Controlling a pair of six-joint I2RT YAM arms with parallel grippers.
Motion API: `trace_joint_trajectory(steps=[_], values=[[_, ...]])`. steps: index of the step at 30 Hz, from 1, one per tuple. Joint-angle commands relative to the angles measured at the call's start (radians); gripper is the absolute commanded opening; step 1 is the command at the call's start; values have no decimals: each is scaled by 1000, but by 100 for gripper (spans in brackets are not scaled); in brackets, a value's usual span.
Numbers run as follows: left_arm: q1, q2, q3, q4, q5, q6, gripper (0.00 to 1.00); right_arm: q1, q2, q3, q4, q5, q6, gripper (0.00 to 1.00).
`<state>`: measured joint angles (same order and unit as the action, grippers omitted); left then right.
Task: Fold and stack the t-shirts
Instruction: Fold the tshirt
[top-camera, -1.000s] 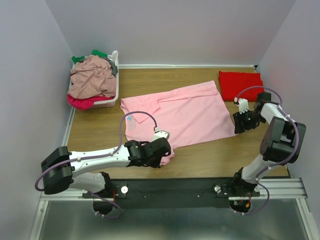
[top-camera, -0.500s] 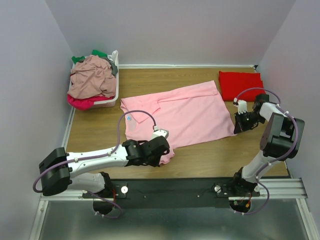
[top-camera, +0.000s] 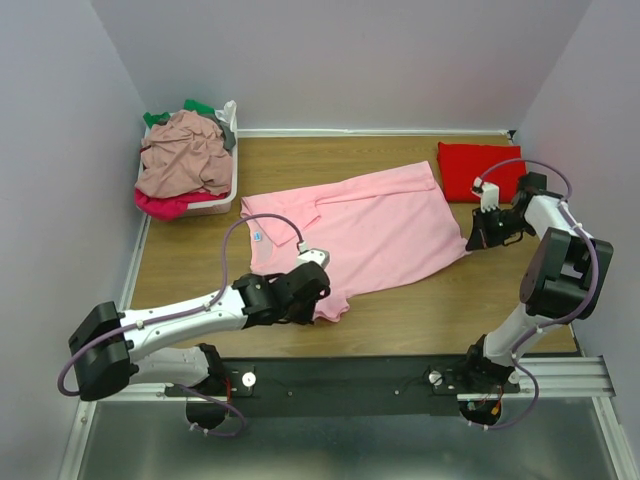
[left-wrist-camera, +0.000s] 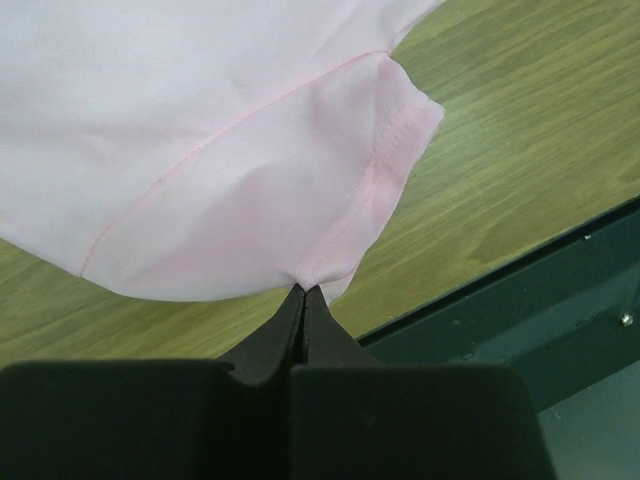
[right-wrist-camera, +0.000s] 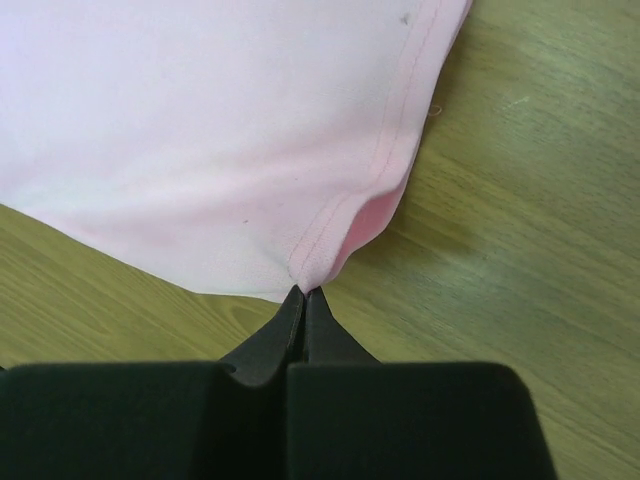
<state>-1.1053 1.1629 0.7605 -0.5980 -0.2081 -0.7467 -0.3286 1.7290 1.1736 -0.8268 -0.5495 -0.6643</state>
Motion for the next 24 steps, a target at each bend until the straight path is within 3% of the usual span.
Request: trace_joint_trajectory(steps=[1, 13, 24], values=[[41, -20, 33, -6, -4, 47, 0, -1, -13, 49, -41, -67, 25, 0], [254, -12, 77, 82, 36, 184, 0, 0, 105, 192, -46, -162, 109, 0], [459, 118, 212, 184, 78, 326, 0, 17, 242, 350, -34, -205, 176, 0]])
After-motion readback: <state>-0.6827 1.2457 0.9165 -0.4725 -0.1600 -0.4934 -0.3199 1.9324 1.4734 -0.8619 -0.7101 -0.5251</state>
